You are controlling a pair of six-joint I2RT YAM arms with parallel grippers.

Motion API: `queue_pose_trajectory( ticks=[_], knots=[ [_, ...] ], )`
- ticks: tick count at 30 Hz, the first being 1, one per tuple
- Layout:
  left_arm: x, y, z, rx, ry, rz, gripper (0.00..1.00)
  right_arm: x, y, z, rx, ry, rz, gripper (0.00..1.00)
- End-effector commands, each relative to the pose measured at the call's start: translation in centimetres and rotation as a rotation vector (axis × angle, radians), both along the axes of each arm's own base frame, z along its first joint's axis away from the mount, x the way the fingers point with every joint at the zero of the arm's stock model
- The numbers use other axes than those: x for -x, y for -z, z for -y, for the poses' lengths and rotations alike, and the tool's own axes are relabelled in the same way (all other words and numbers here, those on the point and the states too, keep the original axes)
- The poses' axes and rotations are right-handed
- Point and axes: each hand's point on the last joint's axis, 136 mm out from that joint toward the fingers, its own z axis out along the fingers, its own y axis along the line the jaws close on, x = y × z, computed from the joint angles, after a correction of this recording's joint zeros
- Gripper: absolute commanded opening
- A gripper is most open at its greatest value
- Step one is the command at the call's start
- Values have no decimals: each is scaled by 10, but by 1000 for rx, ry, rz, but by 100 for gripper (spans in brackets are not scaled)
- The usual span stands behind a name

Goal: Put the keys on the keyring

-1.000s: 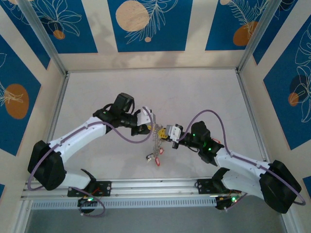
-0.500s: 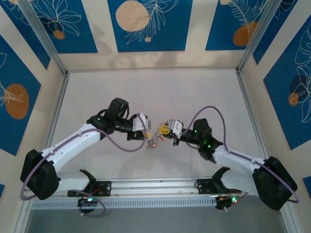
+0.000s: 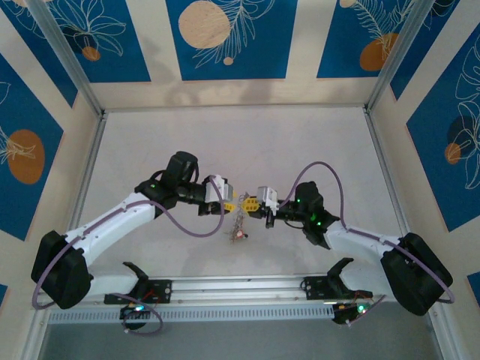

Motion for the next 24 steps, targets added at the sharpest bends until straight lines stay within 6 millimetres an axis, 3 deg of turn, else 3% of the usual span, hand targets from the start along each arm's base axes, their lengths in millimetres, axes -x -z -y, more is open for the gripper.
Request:
queue_pose_trajectory(
  ticks=[1, 14, 22, 24],
  knots=[
    [5, 0, 0, 22, 25, -3, 34, 0, -35, -7, -78, -39, 81, 0],
    [4, 6, 2, 20, 34, -15, 26, -5, -36, -14, -84, -47, 71, 0],
    [4, 12, 1, 1, 37, -20, 1, -7, -36, -19, -86, -59, 68, 0],
    [4, 11, 0, -2, 33, -12, 0, -8, -33, -18, -79, -52, 68, 0]
  ],
)
